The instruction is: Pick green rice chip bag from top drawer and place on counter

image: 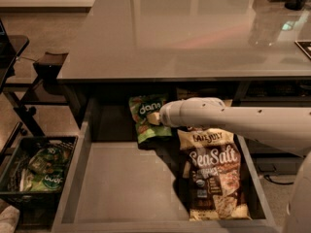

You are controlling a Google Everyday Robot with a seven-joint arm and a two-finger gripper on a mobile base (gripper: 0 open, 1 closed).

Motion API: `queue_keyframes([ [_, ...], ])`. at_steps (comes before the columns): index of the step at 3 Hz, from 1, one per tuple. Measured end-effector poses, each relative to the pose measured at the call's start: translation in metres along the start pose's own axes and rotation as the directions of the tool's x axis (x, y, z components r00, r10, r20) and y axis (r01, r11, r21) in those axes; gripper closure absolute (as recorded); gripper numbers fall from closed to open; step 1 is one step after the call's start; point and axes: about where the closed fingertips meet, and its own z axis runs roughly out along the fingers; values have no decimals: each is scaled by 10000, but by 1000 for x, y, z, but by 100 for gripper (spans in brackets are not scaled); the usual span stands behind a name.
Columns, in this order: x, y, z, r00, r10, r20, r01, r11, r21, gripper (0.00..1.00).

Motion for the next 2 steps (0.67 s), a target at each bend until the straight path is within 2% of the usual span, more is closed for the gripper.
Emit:
queue_keyframes([
  [1, 0, 0, 0, 9998, 193, -59, -194, 9997, -160, 100],
  [2, -46, 9, -46, 9983, 278, 509, -247, 9979, -594, 100],
])
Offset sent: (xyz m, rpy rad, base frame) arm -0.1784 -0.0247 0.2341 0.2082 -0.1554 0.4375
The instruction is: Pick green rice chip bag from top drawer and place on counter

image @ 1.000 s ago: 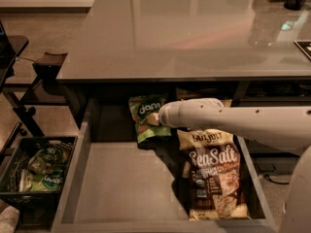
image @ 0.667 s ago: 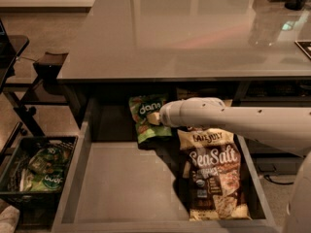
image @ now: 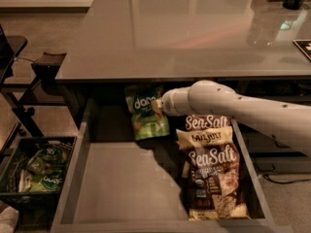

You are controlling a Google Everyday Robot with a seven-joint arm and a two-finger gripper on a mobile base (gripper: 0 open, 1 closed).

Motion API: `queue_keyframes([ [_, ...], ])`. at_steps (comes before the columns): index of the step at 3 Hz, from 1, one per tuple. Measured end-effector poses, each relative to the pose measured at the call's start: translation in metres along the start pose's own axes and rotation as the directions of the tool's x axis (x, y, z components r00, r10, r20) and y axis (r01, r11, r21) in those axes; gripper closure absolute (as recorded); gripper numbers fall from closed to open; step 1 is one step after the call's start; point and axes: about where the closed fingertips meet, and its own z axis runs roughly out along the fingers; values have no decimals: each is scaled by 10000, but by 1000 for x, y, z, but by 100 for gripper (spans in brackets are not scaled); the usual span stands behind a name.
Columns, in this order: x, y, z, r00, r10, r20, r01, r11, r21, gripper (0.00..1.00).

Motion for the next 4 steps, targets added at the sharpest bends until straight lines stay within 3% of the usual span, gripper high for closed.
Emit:
queue_keyframes([
  [1, 10, 19, -18, 9997, 148, -202, -162, 9975, -689, 100],
  [2, 10, 19, -18, 9997, 146, -204, -160, 9975, -692, 100],
  [3, 22, 38, -26, 9987, -225, -458, 169, 9929, -1178, 100],
  [4, 50, 77, -65, 9937, -782, -809, 626, 9818, -1794, 100],
])
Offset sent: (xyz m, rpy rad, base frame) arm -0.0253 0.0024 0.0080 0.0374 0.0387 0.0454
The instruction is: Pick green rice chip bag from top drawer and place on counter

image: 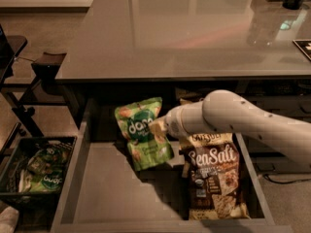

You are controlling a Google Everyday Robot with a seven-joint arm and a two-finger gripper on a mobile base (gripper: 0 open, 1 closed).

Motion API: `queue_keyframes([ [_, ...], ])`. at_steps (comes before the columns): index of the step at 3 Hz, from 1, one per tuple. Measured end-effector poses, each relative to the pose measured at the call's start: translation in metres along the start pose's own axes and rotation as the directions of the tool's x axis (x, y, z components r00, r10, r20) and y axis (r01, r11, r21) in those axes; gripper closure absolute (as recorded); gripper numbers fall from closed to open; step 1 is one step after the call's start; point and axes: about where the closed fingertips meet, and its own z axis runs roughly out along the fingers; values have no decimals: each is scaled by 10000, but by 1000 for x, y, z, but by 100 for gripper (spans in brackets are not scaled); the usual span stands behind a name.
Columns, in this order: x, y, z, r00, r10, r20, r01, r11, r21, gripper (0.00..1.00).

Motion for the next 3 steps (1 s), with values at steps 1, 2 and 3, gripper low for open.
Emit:
queue_keyframes([
  [1, 15, 55, -41, 9971, -751, 96, 754, 9964, -380, 100],
  [2, 9, 65, -86, 9885, -1350, 678, 1367, 9904, -199, 100],
  [3, -25, 52, -125, 9770, -1814, 1118, 1798, 9834, 241, 100],
])
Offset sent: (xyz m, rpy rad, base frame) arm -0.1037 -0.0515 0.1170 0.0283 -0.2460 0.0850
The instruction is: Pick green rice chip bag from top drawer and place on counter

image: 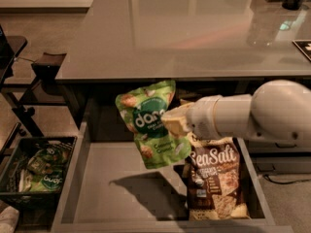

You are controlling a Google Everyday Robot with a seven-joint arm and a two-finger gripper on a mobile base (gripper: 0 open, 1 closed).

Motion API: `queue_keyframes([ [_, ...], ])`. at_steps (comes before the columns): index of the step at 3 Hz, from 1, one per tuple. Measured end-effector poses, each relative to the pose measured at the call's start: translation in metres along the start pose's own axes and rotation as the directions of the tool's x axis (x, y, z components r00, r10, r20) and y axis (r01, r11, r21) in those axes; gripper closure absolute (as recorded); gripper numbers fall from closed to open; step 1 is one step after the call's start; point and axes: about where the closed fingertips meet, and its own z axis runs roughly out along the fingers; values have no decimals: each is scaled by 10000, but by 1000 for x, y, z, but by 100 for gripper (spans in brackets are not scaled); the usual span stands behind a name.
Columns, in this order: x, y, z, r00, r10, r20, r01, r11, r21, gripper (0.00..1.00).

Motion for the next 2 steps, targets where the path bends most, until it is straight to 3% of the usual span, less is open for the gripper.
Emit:
queue_keyframes([
  [1, -34, -26, -22, 9989, -185, 427, 176, 9996, 219, 100],
  [2, -41, -29, -26, 9982, -246, 544, 230, 9993, 300, 100],
])
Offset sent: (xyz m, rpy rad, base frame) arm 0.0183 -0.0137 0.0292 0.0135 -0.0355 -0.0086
